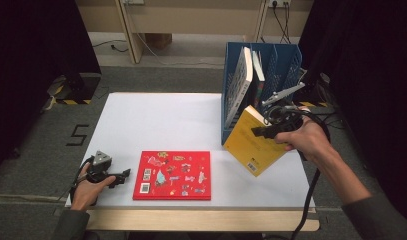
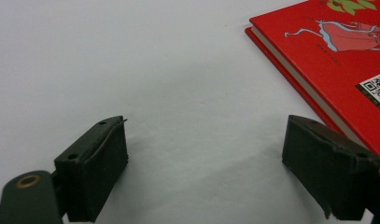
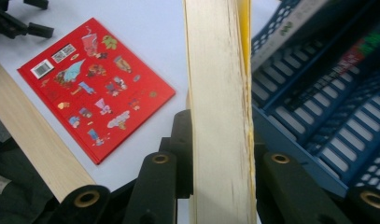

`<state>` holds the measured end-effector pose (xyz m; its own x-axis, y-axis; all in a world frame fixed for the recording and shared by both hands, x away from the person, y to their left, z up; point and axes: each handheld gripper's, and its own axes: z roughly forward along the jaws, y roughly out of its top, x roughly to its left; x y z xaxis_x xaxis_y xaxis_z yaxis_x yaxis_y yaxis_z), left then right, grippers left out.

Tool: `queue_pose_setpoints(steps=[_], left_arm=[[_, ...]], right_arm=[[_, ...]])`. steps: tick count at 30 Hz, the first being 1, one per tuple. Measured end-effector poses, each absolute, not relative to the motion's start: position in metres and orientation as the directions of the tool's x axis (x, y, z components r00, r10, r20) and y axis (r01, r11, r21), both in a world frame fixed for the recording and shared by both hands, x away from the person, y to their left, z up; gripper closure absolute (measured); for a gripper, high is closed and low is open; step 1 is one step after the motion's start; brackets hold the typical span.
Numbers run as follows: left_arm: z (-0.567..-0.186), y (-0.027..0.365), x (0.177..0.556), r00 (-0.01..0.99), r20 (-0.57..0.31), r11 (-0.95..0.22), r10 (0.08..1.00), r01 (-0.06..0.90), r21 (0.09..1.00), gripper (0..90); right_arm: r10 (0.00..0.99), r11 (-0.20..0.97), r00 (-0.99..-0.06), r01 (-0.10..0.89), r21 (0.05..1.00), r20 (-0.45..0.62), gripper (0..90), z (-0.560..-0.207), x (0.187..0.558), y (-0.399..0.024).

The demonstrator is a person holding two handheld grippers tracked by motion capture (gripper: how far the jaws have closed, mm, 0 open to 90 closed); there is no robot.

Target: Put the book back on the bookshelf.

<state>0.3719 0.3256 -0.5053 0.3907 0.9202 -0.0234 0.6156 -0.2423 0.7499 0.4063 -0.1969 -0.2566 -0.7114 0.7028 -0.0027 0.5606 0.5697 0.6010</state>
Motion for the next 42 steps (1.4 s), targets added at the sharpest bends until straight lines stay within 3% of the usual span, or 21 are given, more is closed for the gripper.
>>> queue_pose_setpoints(steps=[14,42], left_arm=[[-0.506,0.325,0.372,0.391,-0.024,-0.241,0.92,0.614,0.751,13.0],[-0.506,0.325,0.372,0.39,-0.024,-0.241,0.92,0.614,0.751,12.9]], right_arm=[[0.785,0.49,-0.619,0.592,0.64,-0.029,74.9,-0.226,0.399,-0.241],[0.888,0.276,-0.456,0.635,0.721,0.061,74.6,-0.202,0.446,-0.296]])
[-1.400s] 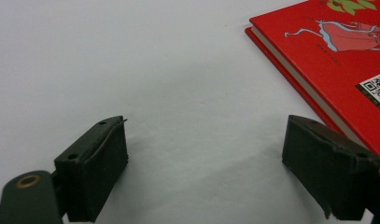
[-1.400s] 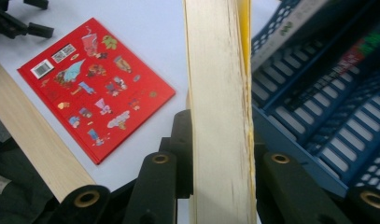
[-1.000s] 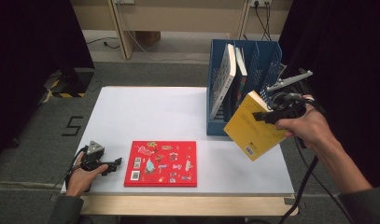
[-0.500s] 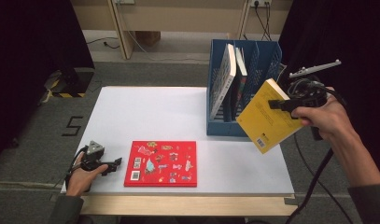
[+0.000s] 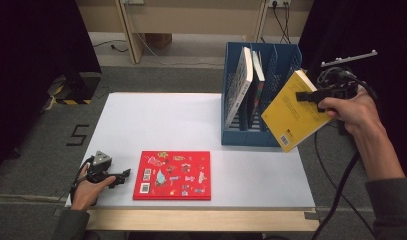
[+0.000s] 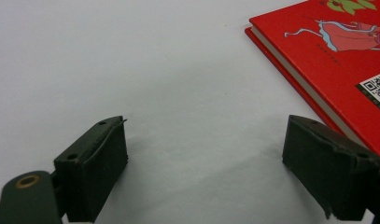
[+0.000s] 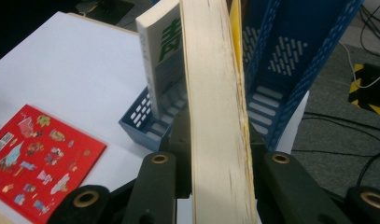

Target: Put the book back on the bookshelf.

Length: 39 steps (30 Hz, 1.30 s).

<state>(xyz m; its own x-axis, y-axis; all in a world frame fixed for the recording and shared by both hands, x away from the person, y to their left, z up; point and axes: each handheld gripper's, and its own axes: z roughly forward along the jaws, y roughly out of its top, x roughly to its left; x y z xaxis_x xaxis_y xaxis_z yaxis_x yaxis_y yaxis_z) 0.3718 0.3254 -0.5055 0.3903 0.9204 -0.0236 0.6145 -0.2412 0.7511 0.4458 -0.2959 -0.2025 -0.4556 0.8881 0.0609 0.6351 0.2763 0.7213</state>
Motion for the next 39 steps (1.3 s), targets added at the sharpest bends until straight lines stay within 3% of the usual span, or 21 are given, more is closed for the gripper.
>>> queue_pose_setpoints(steps=[13,24,39], left_arm=[[-0.506,0.325,0.372,0.39,-0.024,-0.241,0.921,0.615,0.751,12.9],[-0.505,0.325,0.372,0.389,-0.021,-0.243,0.921,0.615,0.75,12.9],[-0.506,0.325,0.372,0.39,-0.022,-0.242,0.921,0.614,0.751,12.9]], right_arm=[[0.926,0.201,-0.371,0.644,0.738,0.072,74.6,-0.198,0.484,-0.297],[0.934,0.171,-0.347,0.647,0.743,0.087,74.3,-0.2,0.514,-0.275],[0.963,0.074,-0.24,0.67,0.738,0.122,73.6,-0.205,0.559,-0.253]])
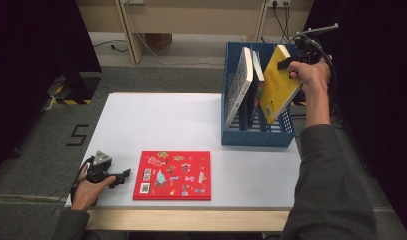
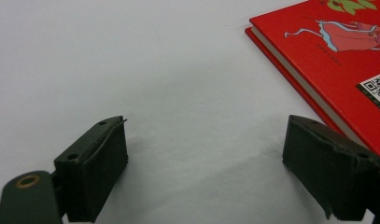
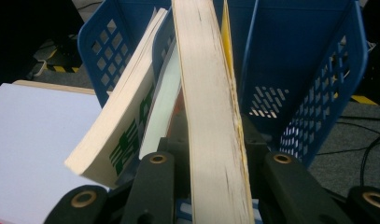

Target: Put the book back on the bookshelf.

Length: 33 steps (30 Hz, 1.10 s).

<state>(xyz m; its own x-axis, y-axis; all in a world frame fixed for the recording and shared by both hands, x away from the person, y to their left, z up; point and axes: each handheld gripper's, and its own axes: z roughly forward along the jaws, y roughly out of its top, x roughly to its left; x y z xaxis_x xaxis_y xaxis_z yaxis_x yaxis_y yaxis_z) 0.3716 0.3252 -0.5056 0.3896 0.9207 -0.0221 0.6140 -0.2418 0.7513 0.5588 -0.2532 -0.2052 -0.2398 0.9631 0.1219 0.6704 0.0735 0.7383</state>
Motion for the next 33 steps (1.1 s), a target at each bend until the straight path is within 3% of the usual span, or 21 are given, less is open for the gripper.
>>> queue_pose_setpoints(steps=[33], left_arm=[[-0.506,0.325,0.372,0.39,-0.021,-0.243,0.921,0.613,0.752,12.9]], right_arm=[[0.977,0.009,-0.152,0.73,0.683,0.15,72.5,-0.265,0.638,-0.223]])
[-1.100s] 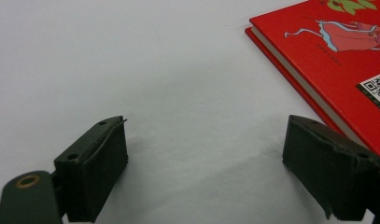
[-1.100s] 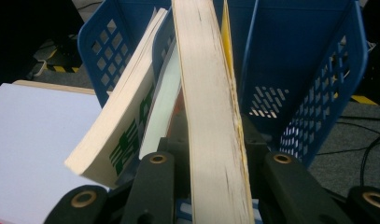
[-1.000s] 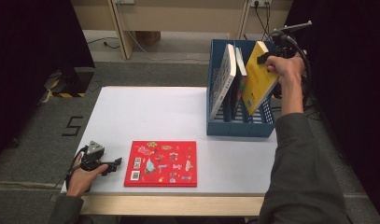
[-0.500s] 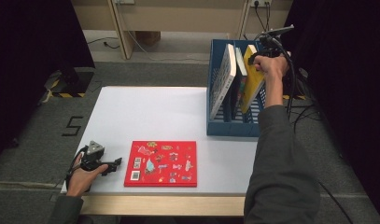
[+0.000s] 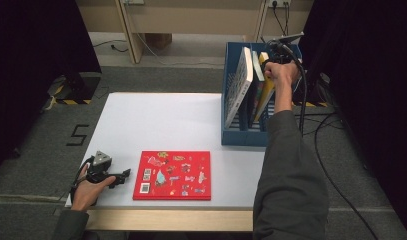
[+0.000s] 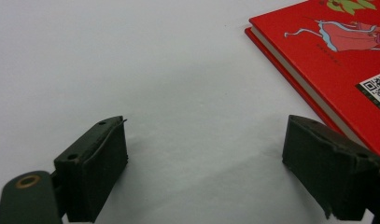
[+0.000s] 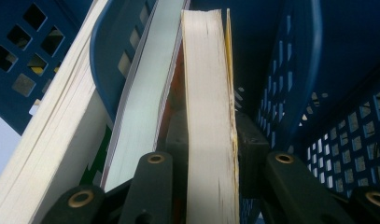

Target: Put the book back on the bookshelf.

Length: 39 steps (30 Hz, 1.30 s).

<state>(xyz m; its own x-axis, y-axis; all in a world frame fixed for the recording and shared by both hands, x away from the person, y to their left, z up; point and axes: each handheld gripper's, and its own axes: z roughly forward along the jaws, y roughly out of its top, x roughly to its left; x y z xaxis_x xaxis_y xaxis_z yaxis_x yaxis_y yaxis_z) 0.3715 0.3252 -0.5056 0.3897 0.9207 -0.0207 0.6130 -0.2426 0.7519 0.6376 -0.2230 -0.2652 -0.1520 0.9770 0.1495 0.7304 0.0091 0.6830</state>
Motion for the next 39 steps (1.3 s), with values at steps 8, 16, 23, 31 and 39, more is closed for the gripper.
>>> queue_pose_setpoints(steps=[8,16,23,31,39], left_arm=[[-0.506,0.325,0.371,0.39,-0.02,-0.243,0.921,0.613,0.752,12.9],[-0.506,0.325,0.371,0.39,-0.021,-0.243,0.921,0.613,0.752,13.0],[-0.505,0.325,0.371,0.392,-0.016,-0.247,0.92,0.61,0.753,13.4],[-0.506,0.325,0.371,0.39,-0.019,-0.244,0.921,0.613,0.752,13.3],[-0.506,0.325,0.371,0.389,-0.017,-0.244,0.921,0.612,0.752,13.3]], right_arm=[[0.976,-0.008,-0.143,0.729,0.685,0.164,72.1,-0.269,0.638,-0.225],[0.97,-0.02,-0.15,0.735,0.678,0.191,68.8,-0.279,0.639,-0.226],[0.965,-0.009,-0.172,0.734,0.679,0.198,63.3,-0.272,0.63,-0.229],[0.958,-0.004,-0.198,0.715,0.699,0.209,56.7,-0.277,0.614,-0.238],[0.942,0.005,-0.248,0.683,0.73,0.225,51.7,-0.271,0.592,-0.25]])
